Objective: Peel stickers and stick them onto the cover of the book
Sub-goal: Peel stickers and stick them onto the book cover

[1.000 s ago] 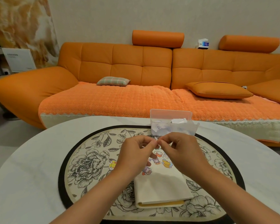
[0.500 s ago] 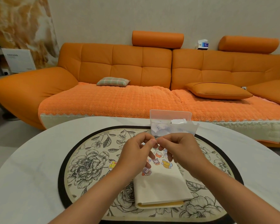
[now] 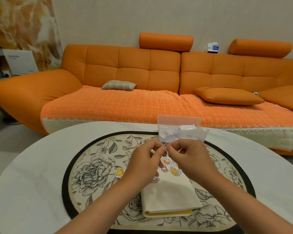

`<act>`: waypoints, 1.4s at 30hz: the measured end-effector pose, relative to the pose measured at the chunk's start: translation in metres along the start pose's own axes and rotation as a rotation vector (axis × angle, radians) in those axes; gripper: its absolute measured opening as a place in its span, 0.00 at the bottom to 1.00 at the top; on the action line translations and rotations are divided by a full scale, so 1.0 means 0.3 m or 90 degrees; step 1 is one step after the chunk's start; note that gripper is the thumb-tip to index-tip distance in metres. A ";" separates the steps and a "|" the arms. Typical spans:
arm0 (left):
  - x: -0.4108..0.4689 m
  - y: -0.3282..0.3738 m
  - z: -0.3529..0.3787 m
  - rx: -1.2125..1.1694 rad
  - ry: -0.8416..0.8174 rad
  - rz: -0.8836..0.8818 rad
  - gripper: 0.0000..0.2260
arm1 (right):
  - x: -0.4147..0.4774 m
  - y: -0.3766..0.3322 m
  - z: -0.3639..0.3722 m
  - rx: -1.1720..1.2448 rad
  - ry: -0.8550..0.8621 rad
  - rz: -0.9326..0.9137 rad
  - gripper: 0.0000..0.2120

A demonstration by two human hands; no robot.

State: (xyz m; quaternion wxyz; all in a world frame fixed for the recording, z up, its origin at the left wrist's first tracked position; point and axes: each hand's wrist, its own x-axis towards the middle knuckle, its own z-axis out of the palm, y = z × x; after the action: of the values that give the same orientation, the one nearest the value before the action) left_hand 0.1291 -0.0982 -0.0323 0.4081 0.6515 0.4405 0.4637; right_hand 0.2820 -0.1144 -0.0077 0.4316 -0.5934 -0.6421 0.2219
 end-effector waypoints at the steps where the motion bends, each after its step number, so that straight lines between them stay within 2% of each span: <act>1: 0.001 0.000 0.000 -0.002 0.000 0.001 0.07 | 0.000 -0.002 0.000 0.009 -0.002 0.003 0.09; 8: 0.018 0.005 -0.005 -0.062 -0.039 -0.028 0.07 | 0.019 -0.014 0.006 0.231 -0.068 0.132 0.07; 14: 0.021 0.006 -0.035 -0.081 -0.073 -0.025 0.07 | 0.021 -0.009 0.008 0.229 -0.066 0.110 0.06; 19: 0.019 -0.009 -0.058 -0.166 -0.095 -0.059 0.09 | 0.022 -0.002 0.022 0.229 -0.062 0.127 0.06; 24: 0.038 -0.038 -0.068 -0.119 -0.052 -0.071 0.05 | 0.035 0.002 0.050 0.206 -0.058 0.111 0.06; 28: 0.060 -0.059 -0.098 -0.080 -0.061 -0.072 0.04 | 0.062 0.011 0.076 0.194 -0.064 0.145 0.07; 33: 0.088 -0.094 -0.161 0.118 -0.064 -0.036 0.07 | 0.116 0.027 0.102 0.140 -0.032 0.157 0.08; 36: 0.109 -0.109 -0.196 0.126 -0.049 -0.046 0.08 | 0.179 0.048 0.093 0.092 0.032 0.121 0.07; 42: 0.144 -0.125 -0.212 0.097 -0.036 -0.077 0.09 | 0.379 0.128 0.059 -0.248 0.182 0.016 0.04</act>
State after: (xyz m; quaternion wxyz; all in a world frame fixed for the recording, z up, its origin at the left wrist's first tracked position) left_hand 0.0684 -0.0389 -0.0420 0.3967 0.6657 0.5014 0.3848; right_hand 0.2981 0.0057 -0.0147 0.3927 -0.6988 -0.5978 0.0129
